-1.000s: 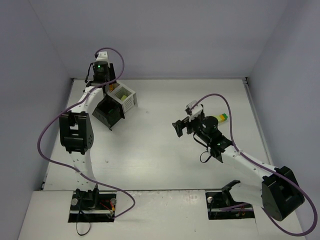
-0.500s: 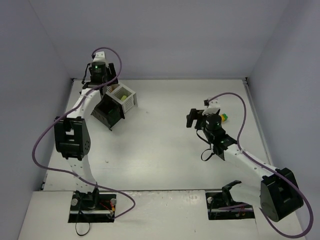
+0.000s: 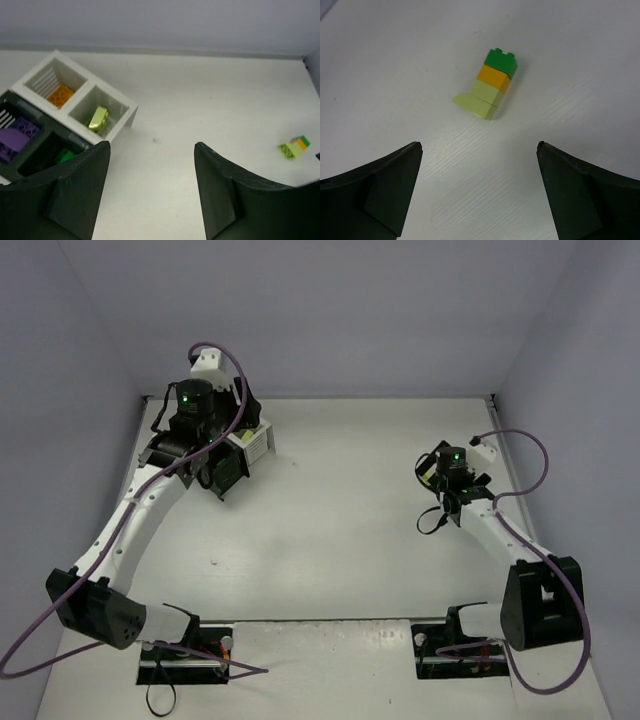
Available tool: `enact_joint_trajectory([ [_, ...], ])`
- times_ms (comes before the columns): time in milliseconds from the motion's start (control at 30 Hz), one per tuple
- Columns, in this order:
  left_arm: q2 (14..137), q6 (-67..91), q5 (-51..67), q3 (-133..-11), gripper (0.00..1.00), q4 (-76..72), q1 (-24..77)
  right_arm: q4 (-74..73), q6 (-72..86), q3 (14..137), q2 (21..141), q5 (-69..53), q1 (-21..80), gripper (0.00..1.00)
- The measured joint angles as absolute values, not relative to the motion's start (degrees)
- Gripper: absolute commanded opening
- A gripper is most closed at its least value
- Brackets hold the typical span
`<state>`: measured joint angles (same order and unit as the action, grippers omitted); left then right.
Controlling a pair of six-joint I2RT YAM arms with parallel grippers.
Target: Sort the legos into containers by color
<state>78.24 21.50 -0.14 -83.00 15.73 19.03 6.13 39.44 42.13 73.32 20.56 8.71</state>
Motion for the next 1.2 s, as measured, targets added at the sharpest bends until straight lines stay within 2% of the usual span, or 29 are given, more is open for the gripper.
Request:
enact_joint_trajectory([
  [333,66.81,21.15,3.53,-67.09,0.62,22.72,20.03,2.15,46.96,46.57,84.47,20.56,3.95,0.92],
  [833,66.24,21.04,4.99,-66.74,0.62,23.03,20.27,2.81,53.6,55.09,99.66,20.32,3.7,0.87],
  [1200,66.24,21.04,5.89,-66.74,0.62,22.96,20.27,2.76,55.33,57.49,102.26,20.21,3.64,0.81],
])
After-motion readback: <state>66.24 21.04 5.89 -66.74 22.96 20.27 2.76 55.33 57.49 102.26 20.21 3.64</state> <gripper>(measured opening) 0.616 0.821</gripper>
